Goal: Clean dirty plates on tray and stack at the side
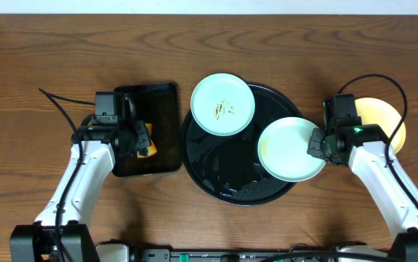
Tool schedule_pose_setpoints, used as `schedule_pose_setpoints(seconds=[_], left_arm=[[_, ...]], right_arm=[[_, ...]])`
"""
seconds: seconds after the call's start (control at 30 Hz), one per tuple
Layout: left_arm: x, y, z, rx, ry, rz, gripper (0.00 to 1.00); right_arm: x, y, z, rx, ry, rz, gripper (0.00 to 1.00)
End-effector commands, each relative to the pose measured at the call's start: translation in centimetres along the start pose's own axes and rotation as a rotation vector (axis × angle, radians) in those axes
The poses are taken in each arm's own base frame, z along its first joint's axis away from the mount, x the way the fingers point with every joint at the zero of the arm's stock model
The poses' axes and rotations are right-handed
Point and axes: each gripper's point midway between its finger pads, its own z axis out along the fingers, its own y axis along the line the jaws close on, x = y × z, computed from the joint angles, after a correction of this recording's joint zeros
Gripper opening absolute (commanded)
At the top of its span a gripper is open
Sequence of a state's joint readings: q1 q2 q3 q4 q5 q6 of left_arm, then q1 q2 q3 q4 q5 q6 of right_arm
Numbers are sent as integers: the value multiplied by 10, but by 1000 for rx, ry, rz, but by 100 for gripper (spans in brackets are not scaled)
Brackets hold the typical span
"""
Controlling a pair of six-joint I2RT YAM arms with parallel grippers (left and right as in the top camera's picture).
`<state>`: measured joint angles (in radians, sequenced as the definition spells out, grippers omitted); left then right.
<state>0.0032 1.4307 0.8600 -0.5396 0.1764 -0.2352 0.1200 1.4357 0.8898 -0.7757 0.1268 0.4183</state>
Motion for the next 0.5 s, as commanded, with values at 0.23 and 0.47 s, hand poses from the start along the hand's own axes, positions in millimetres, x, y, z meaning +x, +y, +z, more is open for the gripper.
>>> schedule_pose_setpoints(seconds=[0.23,0.47], left_arm=[[-1,0,-2,-6,-8,5,8],[-1,0,-2,-6,-8,5,8]], right_arm=[[14,2,21,-6,93,41,17],[16,5,23,-19,105,41,1]])
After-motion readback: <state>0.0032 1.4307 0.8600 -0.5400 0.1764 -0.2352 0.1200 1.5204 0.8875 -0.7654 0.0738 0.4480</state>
